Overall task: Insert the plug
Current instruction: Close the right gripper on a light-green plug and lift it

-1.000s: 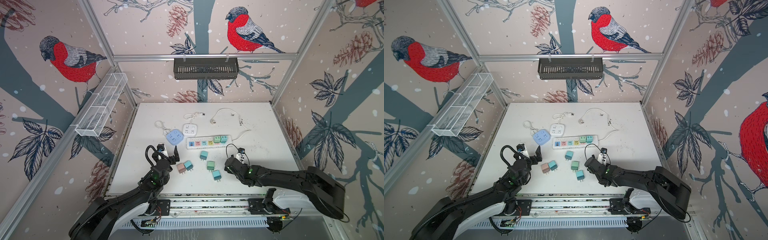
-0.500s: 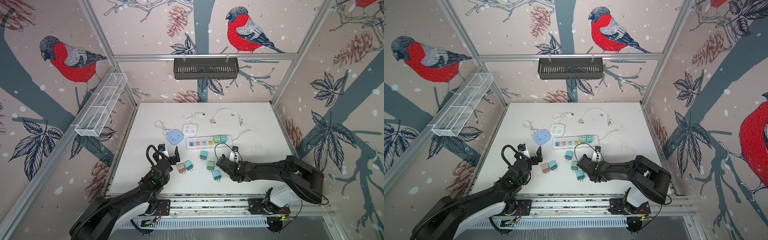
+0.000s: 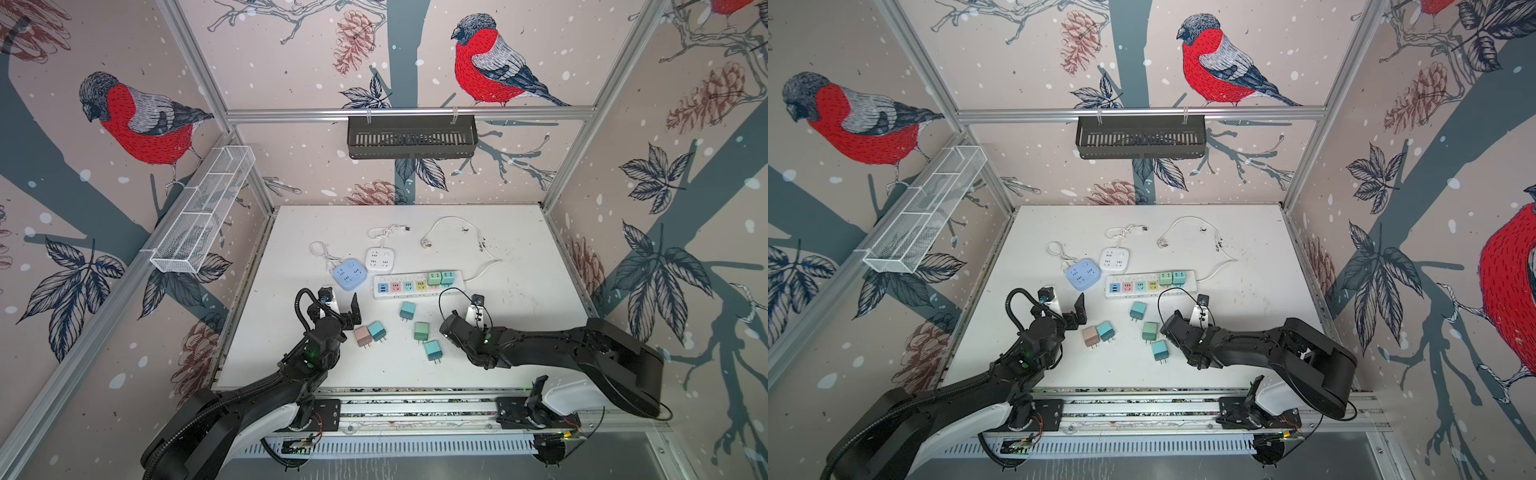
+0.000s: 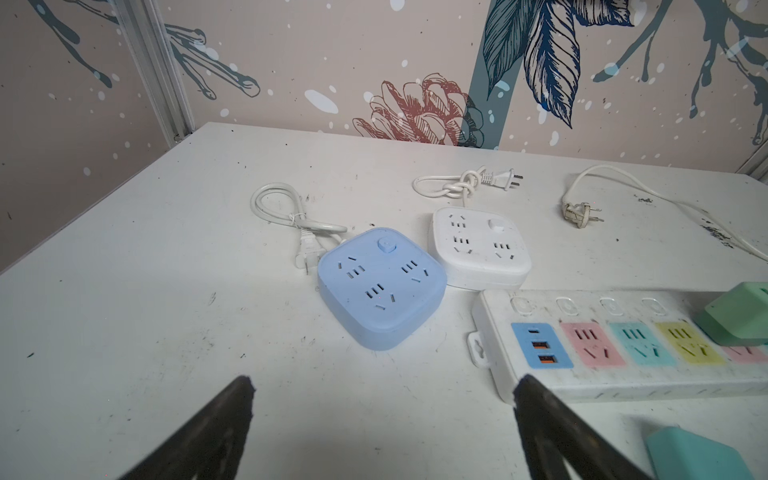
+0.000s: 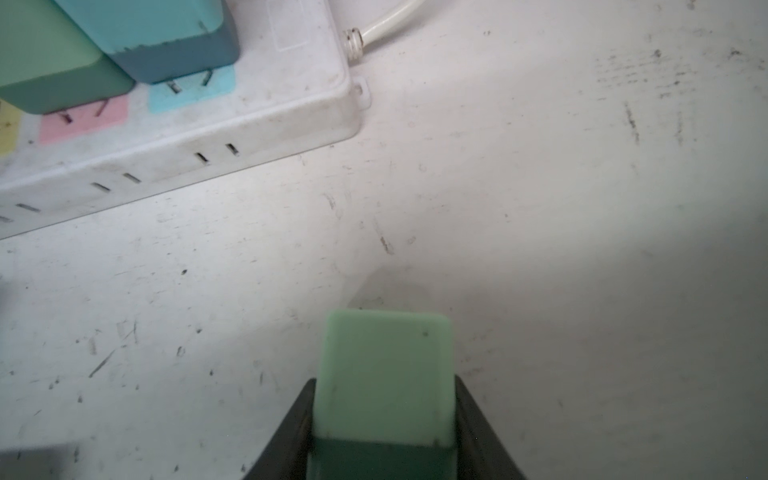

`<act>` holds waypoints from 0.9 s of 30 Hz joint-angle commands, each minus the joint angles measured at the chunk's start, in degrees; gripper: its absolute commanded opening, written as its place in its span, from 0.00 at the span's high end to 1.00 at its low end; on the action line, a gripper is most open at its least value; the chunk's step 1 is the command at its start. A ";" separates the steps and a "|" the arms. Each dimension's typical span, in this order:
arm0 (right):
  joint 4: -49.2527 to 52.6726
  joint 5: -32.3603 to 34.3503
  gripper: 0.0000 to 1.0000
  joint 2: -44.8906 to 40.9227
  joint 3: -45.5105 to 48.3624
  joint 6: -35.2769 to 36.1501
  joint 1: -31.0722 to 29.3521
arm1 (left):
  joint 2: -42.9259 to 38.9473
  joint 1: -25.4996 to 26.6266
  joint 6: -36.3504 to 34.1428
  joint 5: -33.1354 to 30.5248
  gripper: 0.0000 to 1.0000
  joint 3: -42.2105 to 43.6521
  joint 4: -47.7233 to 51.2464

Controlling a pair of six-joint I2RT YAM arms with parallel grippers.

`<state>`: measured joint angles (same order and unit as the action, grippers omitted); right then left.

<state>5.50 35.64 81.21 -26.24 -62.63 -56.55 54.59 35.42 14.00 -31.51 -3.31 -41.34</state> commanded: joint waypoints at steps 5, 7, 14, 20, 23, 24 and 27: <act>3.05 -2.26 0.46 -0.33 0.58 -0.49 0.32 | 0.87 -0.09 -0.19 0.43 0.03 -0.84 -2.75; 3.03 -2.24 0.44 0.03 0.58 -0.56 0.69 | 0.89 -0.10 -0.12 0.53 0.03 -0.83 -2.86; 1.91 -2.93 0.45 0.99 1.27 -0.31 1.38 | 1.05 -0.09 -0.22 0.65 0.03 -0.94 -2.84; 1.98 -3.18 0.68 0.25 1.54 -0.43 1.22 | 1.18 -0.09 -0.37 0.75 0.03 -1.07 -2.84; 1.71 -3.02 0.75 -1.18 1.72 0.02 0.72 | 1.22 -0.09 -0.38 0.77 0.03 -1.08 -2.84; 1.27 -2.92 0.78 -1.88 1.88 0.49 0.51 | 1.27 -0.10 -0.44 0.90 0.03 -1.08 -2.84; -1.24 -2.44 0.83 -5.14 2.69 2.53 -0.10 | 1.53 -0.09 -0.63 1.01 0.03 -1.17 -3.02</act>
<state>4.64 34.59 77.87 -24.08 -61.69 -56.23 55.92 35.42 13.58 -30.87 -3.92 -41.39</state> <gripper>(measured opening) 0.425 0.973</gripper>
